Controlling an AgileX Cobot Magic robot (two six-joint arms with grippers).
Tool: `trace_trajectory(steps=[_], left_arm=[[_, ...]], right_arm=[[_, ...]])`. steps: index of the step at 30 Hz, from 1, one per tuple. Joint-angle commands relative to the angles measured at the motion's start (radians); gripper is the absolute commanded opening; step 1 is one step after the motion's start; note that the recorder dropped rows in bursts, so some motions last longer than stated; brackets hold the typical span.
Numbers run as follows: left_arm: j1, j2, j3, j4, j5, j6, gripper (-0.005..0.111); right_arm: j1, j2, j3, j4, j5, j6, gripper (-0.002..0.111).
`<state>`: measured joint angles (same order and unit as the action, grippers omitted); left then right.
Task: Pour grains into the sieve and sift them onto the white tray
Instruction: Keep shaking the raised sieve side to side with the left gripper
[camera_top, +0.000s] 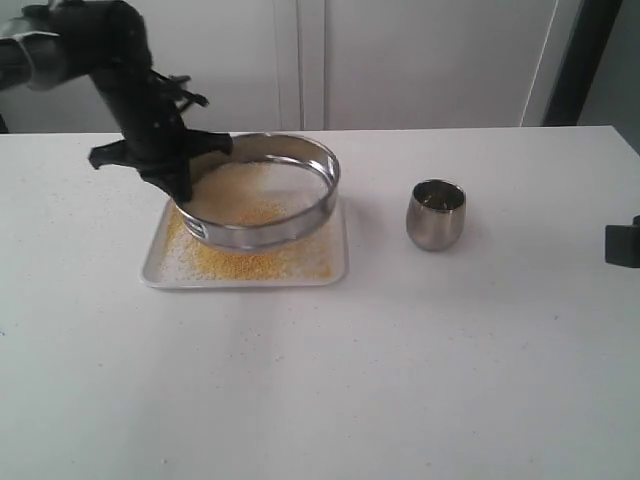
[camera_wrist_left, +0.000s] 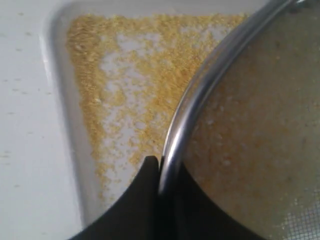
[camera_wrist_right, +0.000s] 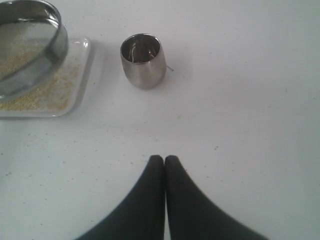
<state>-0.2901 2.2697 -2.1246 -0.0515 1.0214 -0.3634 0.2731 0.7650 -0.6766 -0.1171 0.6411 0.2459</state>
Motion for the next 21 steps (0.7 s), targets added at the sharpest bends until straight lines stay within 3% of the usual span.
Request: trace_trajectory(steps=[1, 4, 6, 9, 10, 11, 13, 14, 16, 17, 19, 21], left_arm=[[0.058, -0.031, 0.014, -0.130, -0.047, 0.050, 0.000], [-0.026, 0.006, 0.024, -0.090, -0.064, 0.054, 0.000], [-0.043, 0.008, 0.022, -0.029, -0.060, 0.050, 0.000], [0.009, -0.031, 0.003, 0.073, -0.001, 0.031, 0.000], [0.066, -0.057, 0.003, 0.066, 0.009, -0.020, 0.000], [0.080, -0.060, 0.003, 0.045, 0.006, -0.027, 0.000], [0.055, -0.040, 0.010, -0.063, -0.018, 0.009, 0.000], [-0.005, -0.013, 0.020, -0.064, -0.040, 0.012, 0.000], [-0.043, -0.020, 0.017, 0.013, -0.045, 0.022, 0.000], [-0.033, -0.034, 0.017, 0.051, -0.041, 0.020, 0.000], [0.057, -0.085, 0.017, 0.077, -0.012, -0.053, 0.000], [0.041, -0.066, 0.031, -0.026, -0.031, -0.021, 0.000]], right_arm=[[-0.006, -0.006, 0.004, -0.010, -0.009, -0.006, 0.000], [-0.006, -0.006, 0.004, -0.010, -0.011, -0.006, 0.000], [-0.006, -0.006, 0.004, -0.010, -0.011, -0.006, 0.000], [-0.006, -0.006, 0.004, -0.010, -0.010, -0.006, 0.000], [-0.006, -0.006, 0.004, -0.010, -0.010, -0.006, 0.000], [-0.006, -0.006, 0.004, -0.010, -0.010, -0.006, 0.000], [-0.006, -0.006, 0.004, -0.010, -0.010, -0.006, 0.000], [-0.006, -0.006, 0.004, -0.010, -0.010, -0.006, 0.000], [-0.006, -0.006, 0.004, -0.010, -0.010, -0.006, 0.000], [-0.006, -0.006, 0.004, -0.010, -0.010, -0.006, 0.000], [-0.006, -0.006, 0.004, -0.010, -0.010, -0.006, 0.000], [-0.006, -0.006, 0.004, -0.010, -0.010, -0.006, 0.000]])
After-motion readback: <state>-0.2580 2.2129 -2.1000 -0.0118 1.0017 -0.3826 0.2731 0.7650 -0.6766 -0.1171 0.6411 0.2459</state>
